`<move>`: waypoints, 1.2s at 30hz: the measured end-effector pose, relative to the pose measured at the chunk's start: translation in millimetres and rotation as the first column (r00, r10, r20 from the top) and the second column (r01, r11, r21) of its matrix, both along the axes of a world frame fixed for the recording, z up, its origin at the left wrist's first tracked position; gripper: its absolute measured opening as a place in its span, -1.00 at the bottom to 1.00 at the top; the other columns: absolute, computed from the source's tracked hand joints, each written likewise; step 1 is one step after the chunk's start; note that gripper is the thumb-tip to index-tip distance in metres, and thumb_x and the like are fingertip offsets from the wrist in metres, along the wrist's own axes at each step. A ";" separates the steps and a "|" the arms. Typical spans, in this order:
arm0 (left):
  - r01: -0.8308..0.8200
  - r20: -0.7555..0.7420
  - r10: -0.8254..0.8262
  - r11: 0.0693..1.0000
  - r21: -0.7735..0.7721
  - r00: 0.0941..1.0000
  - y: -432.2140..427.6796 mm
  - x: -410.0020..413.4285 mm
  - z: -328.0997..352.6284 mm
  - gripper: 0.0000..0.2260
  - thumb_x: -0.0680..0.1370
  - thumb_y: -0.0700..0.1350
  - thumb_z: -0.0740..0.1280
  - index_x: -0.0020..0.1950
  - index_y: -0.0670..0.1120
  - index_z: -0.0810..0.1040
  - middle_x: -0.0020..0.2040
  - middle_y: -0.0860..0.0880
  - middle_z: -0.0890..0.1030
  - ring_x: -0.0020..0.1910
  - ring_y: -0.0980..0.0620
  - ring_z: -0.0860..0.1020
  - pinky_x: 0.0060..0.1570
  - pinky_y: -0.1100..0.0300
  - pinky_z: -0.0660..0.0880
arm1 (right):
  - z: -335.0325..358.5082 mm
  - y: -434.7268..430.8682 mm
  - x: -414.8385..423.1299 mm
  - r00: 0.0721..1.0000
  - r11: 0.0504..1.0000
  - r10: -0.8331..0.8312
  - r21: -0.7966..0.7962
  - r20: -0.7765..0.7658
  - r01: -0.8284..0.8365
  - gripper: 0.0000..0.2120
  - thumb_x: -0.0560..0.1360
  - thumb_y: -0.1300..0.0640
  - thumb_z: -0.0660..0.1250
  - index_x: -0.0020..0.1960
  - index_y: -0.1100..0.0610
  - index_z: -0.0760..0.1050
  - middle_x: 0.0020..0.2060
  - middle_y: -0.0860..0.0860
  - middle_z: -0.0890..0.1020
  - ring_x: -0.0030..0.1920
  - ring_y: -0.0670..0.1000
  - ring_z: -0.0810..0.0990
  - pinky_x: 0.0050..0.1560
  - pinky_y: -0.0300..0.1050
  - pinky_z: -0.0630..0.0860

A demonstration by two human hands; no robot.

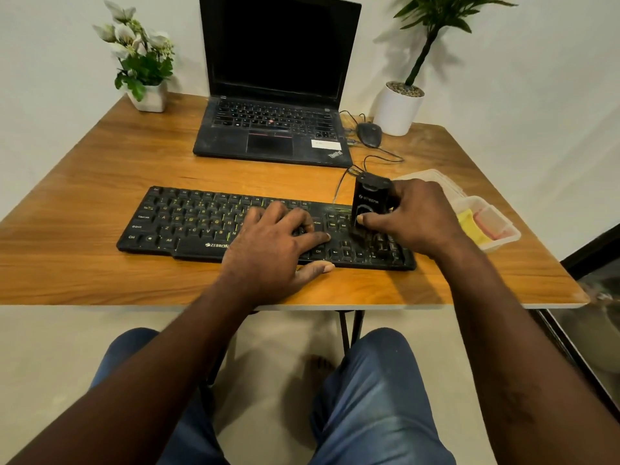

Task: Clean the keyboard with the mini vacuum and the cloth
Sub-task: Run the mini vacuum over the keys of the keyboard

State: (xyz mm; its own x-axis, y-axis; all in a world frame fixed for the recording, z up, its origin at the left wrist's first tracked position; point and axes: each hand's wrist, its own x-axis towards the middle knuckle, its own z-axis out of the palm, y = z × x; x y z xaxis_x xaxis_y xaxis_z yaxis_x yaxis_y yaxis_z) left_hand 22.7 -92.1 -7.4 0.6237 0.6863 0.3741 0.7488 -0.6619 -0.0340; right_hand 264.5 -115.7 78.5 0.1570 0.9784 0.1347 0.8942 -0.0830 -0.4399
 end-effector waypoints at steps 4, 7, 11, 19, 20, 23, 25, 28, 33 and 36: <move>-0.007 -0.004 0.007 1.000 -0.001 1.000 0.4 0.3 0.3 -0.42 0.59 0.46 0.02 0.44 0.20 0.51 0.27 0.02 0.50 0.22 -0.05 0.38 0.14 -0.06 0.36 | 1.0 -3.7 2.8 0.986 0.984 0.075 -0.150 -0.151 -0.098 -0.60 0.33 -0.07 0.64 0.11 0.04 0.70 -0.08 -0.03 0.75 -0.09 -0.06 0.72 0.00 0.08 0.68; -0.008 -0.014 0.008 1.000 -0.008 1.000 0.6 1.0 0.2 -0.41 0.59 0.46 0.01 0.45 0.21 0.49 0.28 0.03 0.49 0.23 -0.05 0.38 0.16 -0.06 0.36 | -4.2 1.0 1.1 0.997 1.000 0.006 -0.006 -0.074 -0.007 -0.50 0.34 -0.15 0.63 0.18 0.07 0.69 -0.02 -0.02 0.75 -0.06 -0.03 0.70 -0.08 -0.03 0.66; -0.010 -0.005 0.010 1.000 -0.018 1.000 -0.2 0.4 1.1 -0.41 0.59 0.46 0.02 0.45 0.20 0.50 0.28 0.03 0.49 0.23 -0.04 0.38 0.15 -0.06 0.37 | -1.4 0.1 -0.3 0.986 0.989 0.082 -0.114 -0.145 -0.099 -0.61 0.35 -0.07 0.64 0.10 0.05 0.68 -0.11 -0.09 0.73 -0.11 -0.07 0.70 -0.21 -0.19 0.56; -0.012 -0.014 0.012 0.999 -0.030 1.000 -0.3 -0.1 2.2 -0.41 0.58 0.45 0.02 0.45 0.19 0.50 0.31 0.01 0.50 0.24 -0.06 0.39 0.16 -0.06 0.36 | -2.7 0.3 -0.4 0.988 0.993 0.087 -0.065 -0.130 -0.096 -0.63 0.36 -0.07 0.63 0.10 0.00 0.67 -0.09 -0.08 0.73 -0.08 -0.06 0.70 -0.12 -0.12 0.62; -0.014 -0.017 0.014 0.999 -0.032 1.000 -0.6 -0.2 1.8 -0.41 0.58 0.45 0.02 0.45 0.20 0.49 0.31 0.01 0.49 0.24 -0.05 0.38 0.16 -0.06 0.36 | -3.5 0.8 -0.3 0.994 0.999 0.051 -0.009 -0.098 -0.052 -0.59 0.36 -0.10 0.63 0.13 0.04 0.67 -0.07 -0.05 0.73 -0.07 -0.04 0.69 -0.10 -0.07 0.64; -0.018 -0.022 0.017 0.999 -0.035 1.000 -0.8 0.9 2.5 -0.41 0.58 0.45 0.03 0.46 0.20 0.47 0.33 0.01 0.48 0.26 -0.06 0.38 0.17 -0.06 0.35 | -4.8 -0.2 -2.9 0.988 0.994 0.098 -0.037 -0.120 -0.103 -0.65 0.36 -0.06 0.64 0.09 -0.05 0.66 -0.11 -0.13 0.71 -0.10 -0.08 0.69 -0.14 -0.14 0.61; -0.020 -0.020 0.019 0.999 -0.041 1.000 -0.5 1.0 3.3 -0.41 0.58 0.45 0.03 0.46 0.20 0.47 0.33 0.01 0.48 0.26 -0.06 0.38 0.17 -0.07 0.35 | -6.8 0.4 -4.6 0.982 0.989 0.119 -0.068 -0.145 -0.129 -0.68 0.36 -0.07 0.63 0.06 -0.06 0.66 -0.11 -0.12 0.72 -0.10 -0.09 0.69 -0.14 -0.14 0.64; -0.024 -0.028 0.022 0.999 -0.041 0.999 -1.2 0.9 3.3 -0.41 0.58 0.46 0.01 0.47 0.21 0.46 0.32 0.01 0.48 0.26 -0.06 0.38 0.18 -0.07 0.35 | -9.7 2.5 -2.8 0.998 0.998 0.032 0.050 -0.062 -0.029 -0.53 0.35 -0.14 0.62 0.19 0.02 0.66 -0.03 -0.06 0.73 -0.05 -0.05 0.69 -0.08 -0.06 0.65; -0.025 -0.026 0.024 0.999 -0.044 0.999 0.1 1.3 3.0 -0.41 0.58 0.46 0.02 0.45 0.19 0.48 0.31 0.01 0.49 0.25 -0.06 0.38 0.16 -0.06 0.36 | -11.2 0.8 -9.5 0.986 0.995 0.097 -0.004 -0.133 -0.099 -0.60 0.36 -0.09 0.63 0.16 -0.02 0.68 -0.10 -0.13 0.72 -0.09 -0.10 0.70 -0.13 -0.15 0.63; -0.027 -0.026 0.026 0.999 -0.037 0.999 -0.3 1.3 1.7 -0.41 0.58 0.46 0.03 0.45 0.20 0.48 0.31 0.01 0.49 0.24 -0.05 0.38 0.16 -0.06 0.36 | -12.4 1.8 -6.9 0.994 0.998 0.040 0.047 -0.099 -0.036 -0.61 0.36 -0.13 0.62 0.14 -0.08 0.66 -0.12 -0.16 0.70 -0.11 -0.12 0.68 -0.17 -0.20 0.60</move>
State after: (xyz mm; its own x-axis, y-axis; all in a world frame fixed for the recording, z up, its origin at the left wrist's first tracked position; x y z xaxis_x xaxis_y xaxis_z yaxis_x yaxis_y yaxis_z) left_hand 24.0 -92.4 -5.6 0.6143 0.7158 0.3321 0.7652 -0.6431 -0.0296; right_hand 257.7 -113.9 66.1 0.1350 0.9772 0.1638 0.8475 -0.0282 -0.5300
